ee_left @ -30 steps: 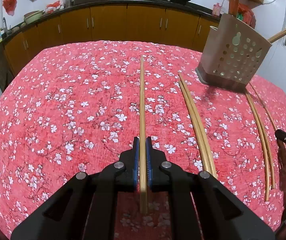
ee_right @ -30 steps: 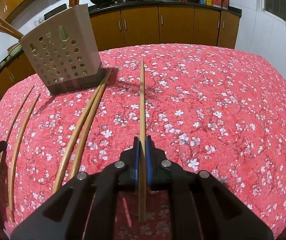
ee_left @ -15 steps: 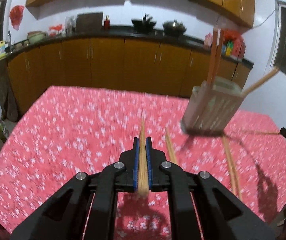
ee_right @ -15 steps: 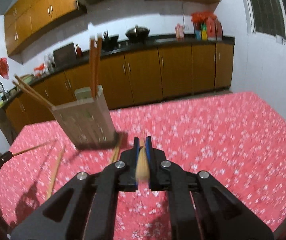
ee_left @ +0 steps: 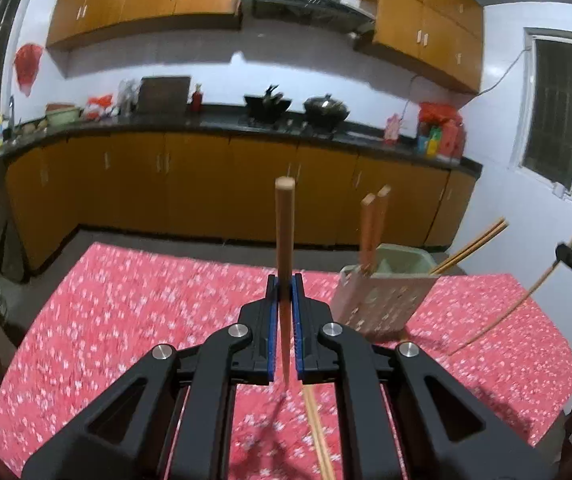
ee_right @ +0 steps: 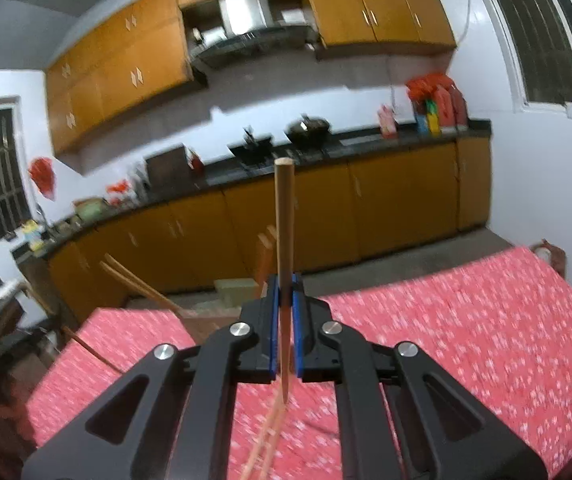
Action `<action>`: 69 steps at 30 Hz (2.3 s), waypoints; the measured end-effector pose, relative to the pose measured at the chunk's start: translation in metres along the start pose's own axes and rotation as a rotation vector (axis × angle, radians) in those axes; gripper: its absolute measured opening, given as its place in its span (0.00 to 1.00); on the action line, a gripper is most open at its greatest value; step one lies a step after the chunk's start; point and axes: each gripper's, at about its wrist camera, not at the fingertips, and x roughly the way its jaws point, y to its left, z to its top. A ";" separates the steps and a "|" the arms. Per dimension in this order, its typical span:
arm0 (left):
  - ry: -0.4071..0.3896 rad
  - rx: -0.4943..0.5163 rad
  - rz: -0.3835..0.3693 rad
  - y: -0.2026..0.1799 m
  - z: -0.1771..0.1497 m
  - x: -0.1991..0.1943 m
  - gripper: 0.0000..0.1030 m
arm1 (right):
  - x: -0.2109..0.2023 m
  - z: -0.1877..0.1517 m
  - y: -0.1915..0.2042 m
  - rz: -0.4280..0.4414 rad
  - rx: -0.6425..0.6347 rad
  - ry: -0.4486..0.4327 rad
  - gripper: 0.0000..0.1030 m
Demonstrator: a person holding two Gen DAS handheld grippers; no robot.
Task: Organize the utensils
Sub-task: 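Lift the left gripper's chopstick toward the holder while the right gripper carries its chopstick upright, then lower the left gripper's chopstick into the holder and open while the right gripper releases its chopstick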
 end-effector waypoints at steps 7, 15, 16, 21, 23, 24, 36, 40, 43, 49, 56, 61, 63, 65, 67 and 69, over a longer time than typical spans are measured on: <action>-0.104 0.027 -0.088 -0.041 0.035 -0.018 0.07 | -0.014 0.044 0.030 0.068 -0.008 -0.141 0.07; -0.259 0.018 -0.102 -0.082 0.074 -0.018 0.07 | 0.020 0.056 0.051 0.040 -0.047 -0.199 0.07; -0.271 0.015 -0.089 -0.084 0.077 -0.013 0.07 | 0.024 0.056 0.051 0.035 -0.053 -0.199 0.07; -0.262 0.008 -0.046 -0.086 0.076 0.018 0.07 | 0.055 0.051 0.051 0.026 -0.045 -0.152 0.07; -0.237 -0.016 -0.049 -0.084 0.071 0.029 0.07 | 0.063 0.048 0.051 0.025 -0.043 -0.137 0.07; -0.231 -0.023 -0.050 -0.084 0.070 0.034 0.07 | 0.067 0.046 0.051 0.024 -0.042 -0.130 0.07; -0.153 -0.032 -0.091 -0.078 0.056 0.053 0.08 | 0.083 0.029 0.050 0.049 -0.052 -0.053 0.10; -0.168 -0.045 -0.099 -0.074 0.059 0.043 0.08 | 0.068 0.033 0.052 0.062 -0.057 -0.082 0.10; -0.187 -0.059 -0.109 -0.067 0.059 0.031 0.08 | 0.048 0.034 0.049 0.072 -0.060 -0.115 0.11; -0.235 -0.107 -0.133 -0.053 0.060 0.004 0.08 | 0.014 0.022 0.030 0.063 -0.019 -0.125 0.12; -0.264 -0.195 -0.144 -0.033 0.049 -0.008 0.24 | 0.031 -0.032 -0.011 -0.005 0.078 0.063 0.12; -0.261 -0.246 -0.154 -0.026 0.052 -0.003 0.24 | 0.047 -0.065 -0.019 -0.007 0.124 0.168 0.14; -0.276 -0.250 -0.149 -0.021 0.051 -0.009 0.24 | 0.048 -0.072 -0.015 -0.017 0.089 0.176 0.14; -0.296 -0.262 -0.158 -0.017 0.052 -0.018 0.24 | 0.050 -0.076 -0.015 -0.013 0.082 0.185 0.14; -0.319 -0.253 -0.157 -0.014 0.052 -0.030 0.24 | 0.052 -0.079 -0.015 -0.011 0.084 0.191 0.14; -0.329 -0.231 -0.163 -0.014 0.048 -0.040 0.24 | 0.054 -0.083 -0.015 -0.008 0.086 0.198 0.14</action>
